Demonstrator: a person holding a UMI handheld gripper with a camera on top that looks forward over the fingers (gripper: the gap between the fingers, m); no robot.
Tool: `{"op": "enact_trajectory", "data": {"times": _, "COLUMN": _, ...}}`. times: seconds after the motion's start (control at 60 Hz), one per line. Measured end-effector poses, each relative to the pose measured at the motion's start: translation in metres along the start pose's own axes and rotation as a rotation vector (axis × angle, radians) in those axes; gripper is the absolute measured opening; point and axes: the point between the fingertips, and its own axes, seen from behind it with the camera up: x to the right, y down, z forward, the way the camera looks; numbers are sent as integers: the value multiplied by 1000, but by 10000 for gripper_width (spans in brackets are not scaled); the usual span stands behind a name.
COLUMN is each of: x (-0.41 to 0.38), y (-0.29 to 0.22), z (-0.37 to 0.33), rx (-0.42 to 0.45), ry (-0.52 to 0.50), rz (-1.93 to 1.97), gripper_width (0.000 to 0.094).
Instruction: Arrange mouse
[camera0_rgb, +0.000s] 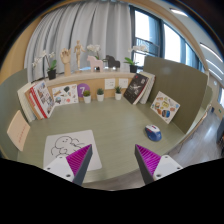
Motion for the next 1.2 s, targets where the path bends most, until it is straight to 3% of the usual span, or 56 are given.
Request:
{"op": "enact_trajectory", "data": {"times": 0.033, "x": 18, "y": 38, "z": 21, "rx": -13, "ry": -4, "rz": -7, "gripper_width": 857}}
{"op": "enact_trajectory", "data": {"times": 0.083, "x": 35, "y": 57, "z": 34, "rx": -26, "ry": -18, "rz": -9, "gripper_width": 855}}
{"op": "enact_trajectory", "data": {"times": 0.267, "x": 116, "y": 85, "z": 87, "rx": -74, "ry": -55, "rz": -49, "gripper_width": 855}}
{"op": "enact_trajectory", "data": {"times": 0.517, "x": 209, "y": 85, "z": 166, "rx": -132, "ry": -91, "rz": -76, "gripper_width": 836}}
{"op": "enact_trajectory", "data": {"times": 0.783, "x": 219, "y": 56, "z": 237, "rx": -117, "ry": -177, "rz": -100, "gripper_width": 814}}
{"op": "enact_trajectory", "data": {"times": 0.95, "x": 213, "y": 46, "z": 253, "rx": -113, "ry": -201, "rz": -95, "gripper_width": 676}}
{"op": "enact_trajectory", "data": {"times": 1.0, "x": 210, "y": 44, "z": 254, "rx": -113, "ry": -207, "rz": -102, "gripper_width": 527}}
{"op": "enact_trajectory", "data": {"times": 1.2, "x": 211, "y": 46, "z": 256, "rx": -155, "ry": -192, "rz": -116, "gripper_width": 399}}
